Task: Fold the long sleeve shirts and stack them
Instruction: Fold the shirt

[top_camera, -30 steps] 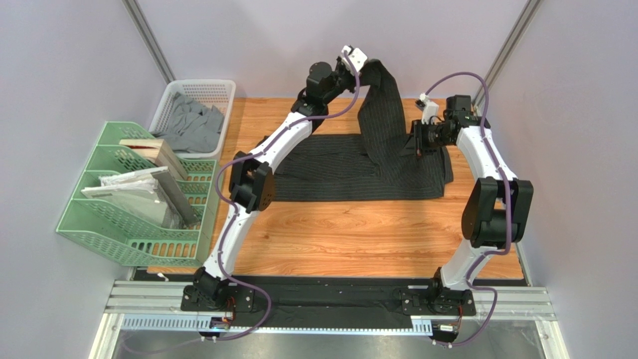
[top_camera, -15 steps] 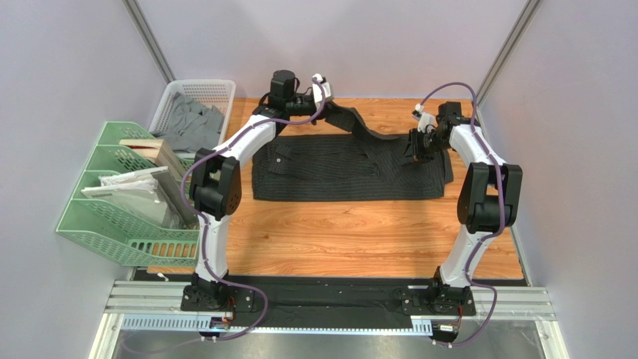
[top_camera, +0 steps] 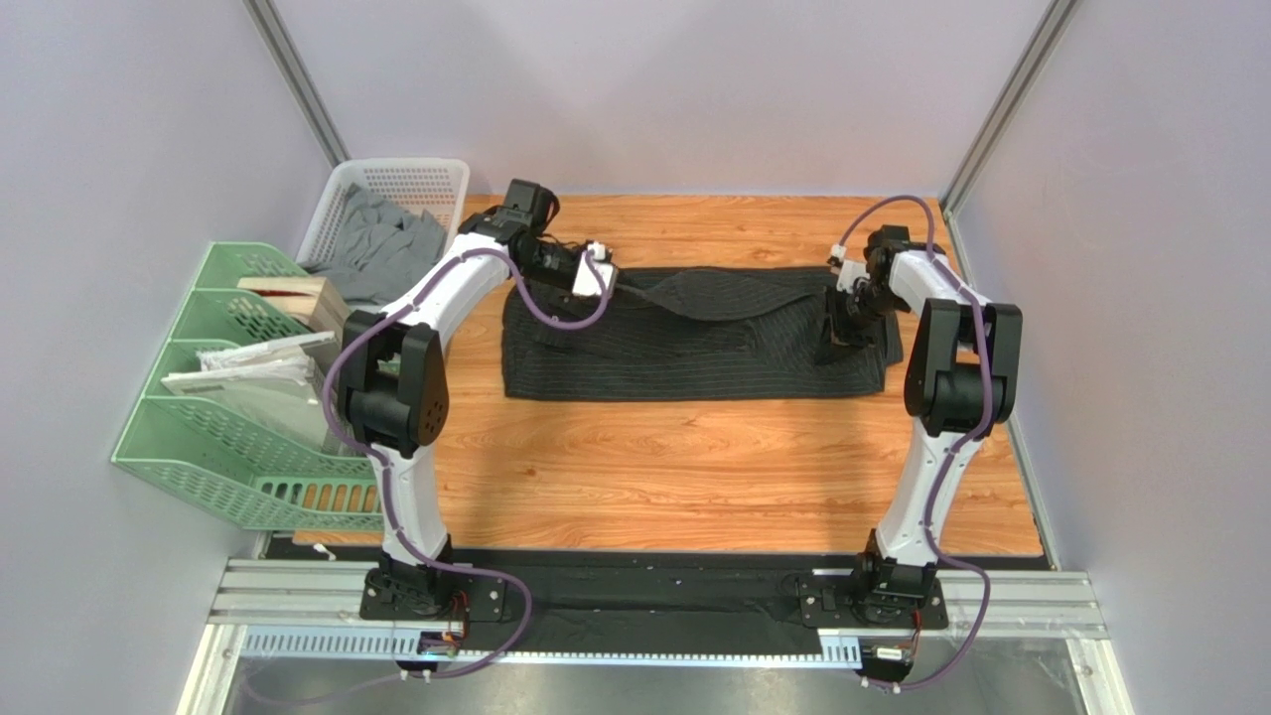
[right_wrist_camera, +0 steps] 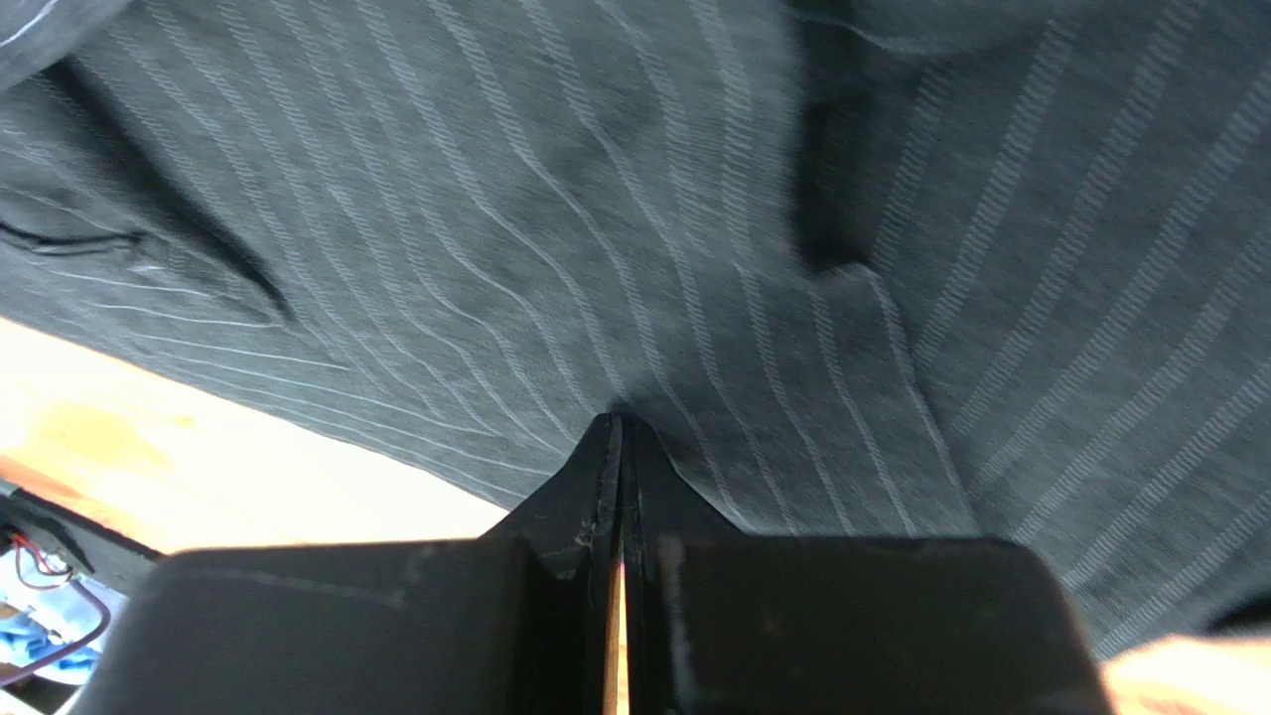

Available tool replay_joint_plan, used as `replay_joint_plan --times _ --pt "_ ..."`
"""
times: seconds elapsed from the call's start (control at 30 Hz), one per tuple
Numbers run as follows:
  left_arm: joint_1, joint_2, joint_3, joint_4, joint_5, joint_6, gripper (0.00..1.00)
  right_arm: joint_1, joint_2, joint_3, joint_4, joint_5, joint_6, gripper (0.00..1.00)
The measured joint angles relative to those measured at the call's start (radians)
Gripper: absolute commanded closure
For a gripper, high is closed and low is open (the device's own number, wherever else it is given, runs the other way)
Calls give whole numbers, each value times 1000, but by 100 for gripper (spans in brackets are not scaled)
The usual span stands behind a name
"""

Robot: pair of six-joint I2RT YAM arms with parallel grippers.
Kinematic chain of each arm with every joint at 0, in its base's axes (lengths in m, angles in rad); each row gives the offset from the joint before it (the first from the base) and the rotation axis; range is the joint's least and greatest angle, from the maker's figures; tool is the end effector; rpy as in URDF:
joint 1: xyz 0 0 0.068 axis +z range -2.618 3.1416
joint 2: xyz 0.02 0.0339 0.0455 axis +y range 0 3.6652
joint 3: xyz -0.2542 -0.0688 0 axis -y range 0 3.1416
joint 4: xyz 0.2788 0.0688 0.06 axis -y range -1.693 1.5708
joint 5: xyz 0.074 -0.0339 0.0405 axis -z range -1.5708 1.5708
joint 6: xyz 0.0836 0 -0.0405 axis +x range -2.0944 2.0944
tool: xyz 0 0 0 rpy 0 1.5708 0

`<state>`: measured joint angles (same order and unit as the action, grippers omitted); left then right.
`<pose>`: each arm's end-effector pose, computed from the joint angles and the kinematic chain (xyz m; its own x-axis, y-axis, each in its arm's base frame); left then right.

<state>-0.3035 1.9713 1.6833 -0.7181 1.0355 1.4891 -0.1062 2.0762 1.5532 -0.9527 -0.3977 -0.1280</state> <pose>0.4231 -0.2079 0.2274 0.5240 0.3687 -0.7678 0.8517 -0.2231 0.4741 0.4299 -0.0133 0.0983 -0.9896 -0.0129 -0.1434 -0.0657 0.9266 0.3703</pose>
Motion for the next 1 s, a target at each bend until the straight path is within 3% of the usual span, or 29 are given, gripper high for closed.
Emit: replay_joint_plan --times 0.2,0.4,0.43,0.53,0.57,0.8,0.93,1.0 --pt "31 0 -50 -179 -52 316 100 -16 1 17 -38 33 -5 100" --pt "59 0 -144 -297 -148 427 99 -19 1 19 -68 36 -21 100" --pt "67 0 -153 -304 -156 430 94 -20 1 19 -74 36 -27 100" --pt "96 -14 -227 -285 -192 451 34 -21 1 19 -93 29 -44 100" --pt "105 -21 -252 -272 -200 460 31 -21 1 19 -101 24 -49 100" --pt "165 -121 -354 -201 -248 468 30 -21 -14 41 -159 -21 -88 100" --pt "172 -166 -312 -194 -241 437 44 -21 -40 75 -173 -45 -106 99" --pt "155 -173 -270 -200 -245 342 44 -18 -42 108 -177 -51 -109 98"
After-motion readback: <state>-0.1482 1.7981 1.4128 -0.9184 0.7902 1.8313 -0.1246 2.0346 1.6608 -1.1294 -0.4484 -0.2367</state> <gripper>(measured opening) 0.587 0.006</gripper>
